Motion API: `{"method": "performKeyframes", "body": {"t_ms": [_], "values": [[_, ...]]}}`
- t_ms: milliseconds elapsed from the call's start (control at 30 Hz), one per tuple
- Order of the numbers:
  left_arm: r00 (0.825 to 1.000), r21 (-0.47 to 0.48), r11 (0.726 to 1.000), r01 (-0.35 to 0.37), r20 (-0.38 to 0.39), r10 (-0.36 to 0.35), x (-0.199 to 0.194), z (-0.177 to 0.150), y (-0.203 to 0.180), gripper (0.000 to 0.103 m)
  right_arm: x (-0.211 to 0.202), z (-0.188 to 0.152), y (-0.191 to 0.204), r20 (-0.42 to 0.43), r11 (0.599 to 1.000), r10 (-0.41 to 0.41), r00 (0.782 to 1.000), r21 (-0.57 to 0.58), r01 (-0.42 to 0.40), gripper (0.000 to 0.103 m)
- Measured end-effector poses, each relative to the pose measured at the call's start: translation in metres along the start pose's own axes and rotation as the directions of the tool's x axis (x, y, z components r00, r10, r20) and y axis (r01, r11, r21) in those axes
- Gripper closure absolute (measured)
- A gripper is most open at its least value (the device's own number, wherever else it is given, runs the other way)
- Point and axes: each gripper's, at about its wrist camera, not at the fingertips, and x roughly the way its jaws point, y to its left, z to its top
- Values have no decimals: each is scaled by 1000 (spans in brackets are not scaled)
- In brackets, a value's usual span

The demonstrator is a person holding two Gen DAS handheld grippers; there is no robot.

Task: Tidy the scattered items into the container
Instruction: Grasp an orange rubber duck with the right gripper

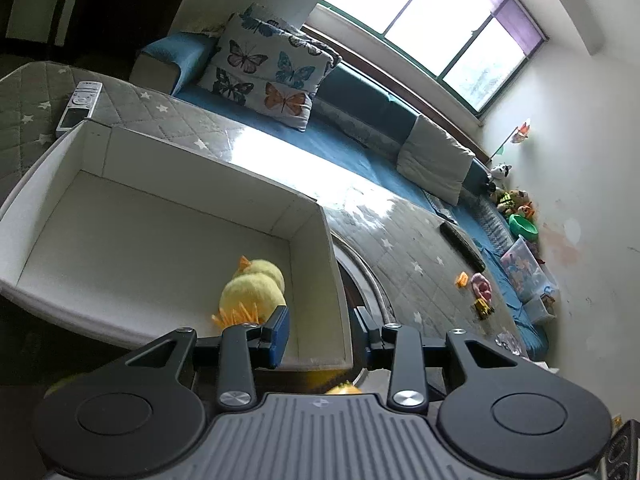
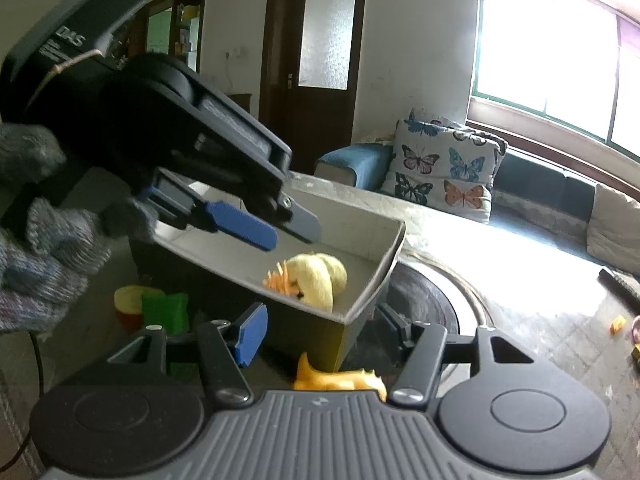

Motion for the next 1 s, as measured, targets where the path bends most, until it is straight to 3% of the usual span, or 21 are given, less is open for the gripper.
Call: {"method": "performKeyframes", "body": {"t_ms": [300,633,1000], "values": [[1000,22,1000,8,-2,-8,-17,-29,-4,66,-4,-25,2,-45,1000,2,999,24,-1,34],[997,-12,1000,15,-78,-16,-2,-55,3,66,-7,-40,-6,-77,997,-37,996,58,42,21],[991,-27,999,29,-128,-32,11,-65,1,66,-9,-52,-15,-98,993,-15,995,114,26,17]]}}
